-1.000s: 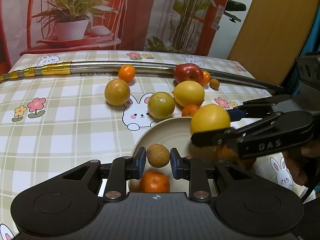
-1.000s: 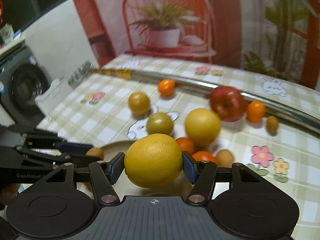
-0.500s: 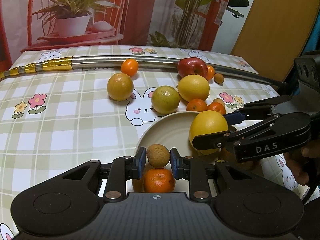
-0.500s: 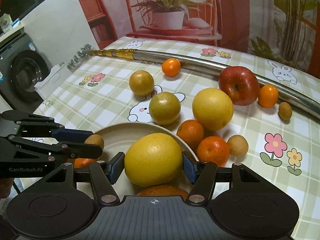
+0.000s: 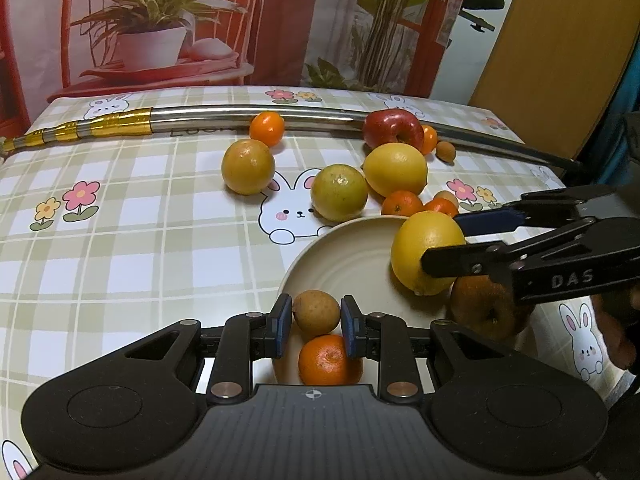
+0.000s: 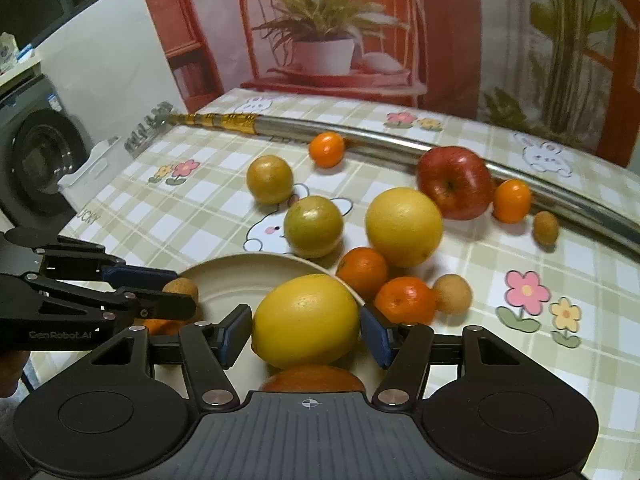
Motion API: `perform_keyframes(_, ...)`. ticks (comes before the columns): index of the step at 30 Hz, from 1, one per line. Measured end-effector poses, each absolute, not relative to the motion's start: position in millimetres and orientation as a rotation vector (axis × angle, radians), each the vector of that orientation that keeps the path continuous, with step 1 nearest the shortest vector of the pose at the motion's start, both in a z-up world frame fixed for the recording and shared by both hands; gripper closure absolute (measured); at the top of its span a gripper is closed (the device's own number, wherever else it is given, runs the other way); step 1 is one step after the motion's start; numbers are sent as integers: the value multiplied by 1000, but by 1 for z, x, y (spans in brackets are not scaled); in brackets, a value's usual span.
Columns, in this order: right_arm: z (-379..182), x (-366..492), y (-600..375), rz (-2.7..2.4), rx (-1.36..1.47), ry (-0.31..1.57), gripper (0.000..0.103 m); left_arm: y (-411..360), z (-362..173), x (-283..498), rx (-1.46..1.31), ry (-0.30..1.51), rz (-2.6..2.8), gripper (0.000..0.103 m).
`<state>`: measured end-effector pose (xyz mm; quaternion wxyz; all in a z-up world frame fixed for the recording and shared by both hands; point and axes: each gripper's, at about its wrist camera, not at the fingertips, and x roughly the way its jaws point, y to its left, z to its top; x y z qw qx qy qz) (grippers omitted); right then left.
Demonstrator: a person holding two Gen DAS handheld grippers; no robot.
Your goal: Organize fruits
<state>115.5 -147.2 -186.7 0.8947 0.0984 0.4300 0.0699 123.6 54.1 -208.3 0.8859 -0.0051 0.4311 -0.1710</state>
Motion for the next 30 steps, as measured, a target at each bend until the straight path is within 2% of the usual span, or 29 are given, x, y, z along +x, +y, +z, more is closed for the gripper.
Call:
perform_keyframes(21, -175, 87, -190, -4, 301, 792, 46, 57, -210, 122, -46, 897, -338, 75)
perform_keyframes(30, -175, 80, -208, -65, 333, 778, 46, 64, -192, 127, -83, 859, -332, 74)
